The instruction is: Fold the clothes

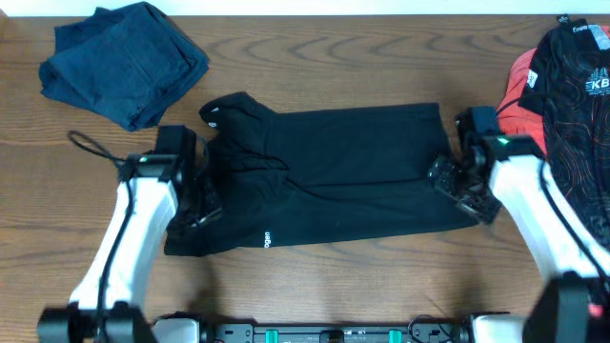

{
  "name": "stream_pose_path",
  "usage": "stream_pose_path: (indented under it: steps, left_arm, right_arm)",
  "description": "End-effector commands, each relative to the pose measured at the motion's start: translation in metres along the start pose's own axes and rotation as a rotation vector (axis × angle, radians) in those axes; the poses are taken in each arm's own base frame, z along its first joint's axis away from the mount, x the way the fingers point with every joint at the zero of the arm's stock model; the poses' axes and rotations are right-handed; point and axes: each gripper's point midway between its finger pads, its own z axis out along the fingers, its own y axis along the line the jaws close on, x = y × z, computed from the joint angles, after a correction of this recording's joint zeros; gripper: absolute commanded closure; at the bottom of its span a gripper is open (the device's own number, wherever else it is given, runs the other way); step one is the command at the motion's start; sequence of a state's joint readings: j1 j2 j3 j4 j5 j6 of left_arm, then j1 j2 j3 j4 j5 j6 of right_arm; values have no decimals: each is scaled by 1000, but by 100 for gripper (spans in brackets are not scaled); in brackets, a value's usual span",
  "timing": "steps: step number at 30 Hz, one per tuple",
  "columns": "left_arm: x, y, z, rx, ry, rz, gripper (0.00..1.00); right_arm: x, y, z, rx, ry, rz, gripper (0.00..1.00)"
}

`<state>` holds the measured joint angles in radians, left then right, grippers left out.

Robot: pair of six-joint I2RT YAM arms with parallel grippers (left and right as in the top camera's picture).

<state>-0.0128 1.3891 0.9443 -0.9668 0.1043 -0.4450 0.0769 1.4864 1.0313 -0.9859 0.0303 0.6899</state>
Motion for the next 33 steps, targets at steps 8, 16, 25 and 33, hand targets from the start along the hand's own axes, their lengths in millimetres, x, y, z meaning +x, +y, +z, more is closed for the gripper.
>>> stream_pose_path:
  steps: [8, 16, 25, 33]
  left_arm:
    - [-94, -63, -89, 249, -406, 97, 2]
    - [-183, -112, -117, 335, -663, 209, 0]
    - [-241, -133, -22, 261, -520, 209, 2]
    - [-250, -107, 37, 197, -409, 166, 6]
  right_arm:
    - [-14, 55, -34, -323, -89, -173, 1]
    - [-6, 55, -33, -332, -64, -245, 1]
    - [7, 43, -30, -289, -13, -300, 1]
    - [8, 35, -28, -249, -10, -302, 1]
